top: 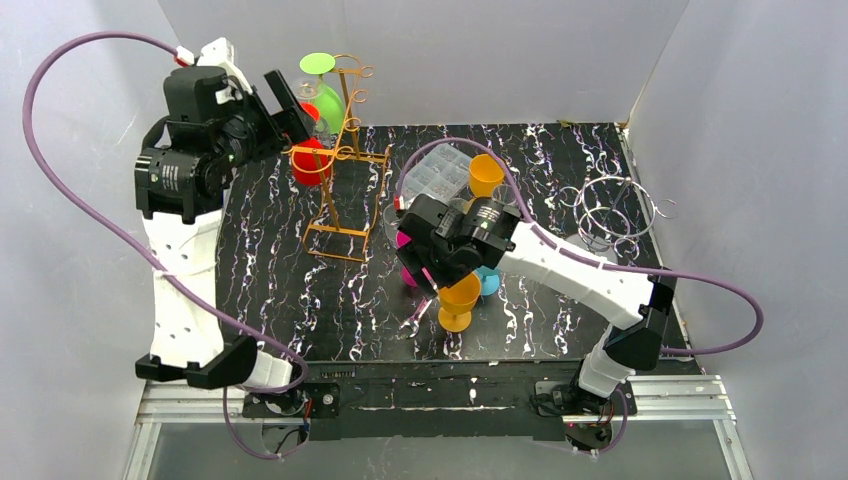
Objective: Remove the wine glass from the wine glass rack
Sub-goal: Place the wine glass at the center of the board, then pick up the wine glass from the wine rack.
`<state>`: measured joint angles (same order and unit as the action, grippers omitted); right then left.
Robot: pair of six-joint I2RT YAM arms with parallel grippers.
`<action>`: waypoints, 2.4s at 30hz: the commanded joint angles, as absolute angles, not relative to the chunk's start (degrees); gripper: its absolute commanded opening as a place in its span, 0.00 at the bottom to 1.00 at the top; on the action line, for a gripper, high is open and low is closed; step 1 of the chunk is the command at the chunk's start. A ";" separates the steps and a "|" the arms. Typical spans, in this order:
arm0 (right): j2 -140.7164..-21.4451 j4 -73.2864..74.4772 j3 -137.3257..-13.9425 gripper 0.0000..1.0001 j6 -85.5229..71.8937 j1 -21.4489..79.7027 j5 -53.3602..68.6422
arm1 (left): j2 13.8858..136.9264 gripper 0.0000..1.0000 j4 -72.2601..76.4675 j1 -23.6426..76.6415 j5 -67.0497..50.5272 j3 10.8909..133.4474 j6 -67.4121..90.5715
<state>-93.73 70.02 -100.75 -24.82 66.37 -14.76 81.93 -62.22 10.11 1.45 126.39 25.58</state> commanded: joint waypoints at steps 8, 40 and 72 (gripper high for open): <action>-89.06 67.44 -106.99 0.98 -21.29 54.56 -8.39 | 91.10 0.87 -58.27 -5.48 -13.47 134.30 26.71; -84.48 48.60 -104.05 0.98 -22.72 38.25 7.29 | 102.85 0.32 -43.00 -13.17 -33.88 120.90 36.02; -82.36 47.33 -102.05 0.98 -24.62 37.76 7.21 | 98.61 0.00 -31.20 -16.91 -42.85 115.43 47.65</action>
